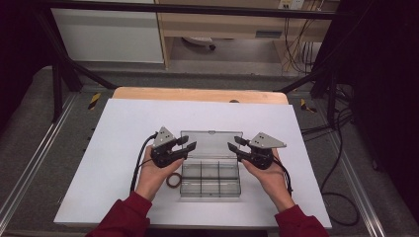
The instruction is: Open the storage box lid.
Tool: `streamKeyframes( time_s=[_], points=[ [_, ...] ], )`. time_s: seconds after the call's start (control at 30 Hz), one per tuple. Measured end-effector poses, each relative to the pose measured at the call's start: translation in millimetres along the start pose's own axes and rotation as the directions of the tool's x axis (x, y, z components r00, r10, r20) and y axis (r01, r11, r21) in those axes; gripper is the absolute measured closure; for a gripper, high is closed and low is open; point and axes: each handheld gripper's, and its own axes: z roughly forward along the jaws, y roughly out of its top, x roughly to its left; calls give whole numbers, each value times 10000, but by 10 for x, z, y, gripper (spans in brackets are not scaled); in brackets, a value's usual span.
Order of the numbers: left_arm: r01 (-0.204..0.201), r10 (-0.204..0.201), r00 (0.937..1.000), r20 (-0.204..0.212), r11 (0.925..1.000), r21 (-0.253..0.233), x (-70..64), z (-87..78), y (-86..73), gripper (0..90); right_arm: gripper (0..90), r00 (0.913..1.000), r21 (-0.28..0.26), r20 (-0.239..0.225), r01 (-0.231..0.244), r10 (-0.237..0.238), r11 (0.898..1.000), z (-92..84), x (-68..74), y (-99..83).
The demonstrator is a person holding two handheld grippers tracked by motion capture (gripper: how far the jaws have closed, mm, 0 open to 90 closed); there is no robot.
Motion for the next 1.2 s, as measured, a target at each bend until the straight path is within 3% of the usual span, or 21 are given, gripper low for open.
streamKeyframes(
  time_s=[1.2],
  points=[
    [580,-582,9982,-153,9982,-150,118,147,4,564,564,9994,64,232,-254,252,9997,151,-91,-22]
  ],
)
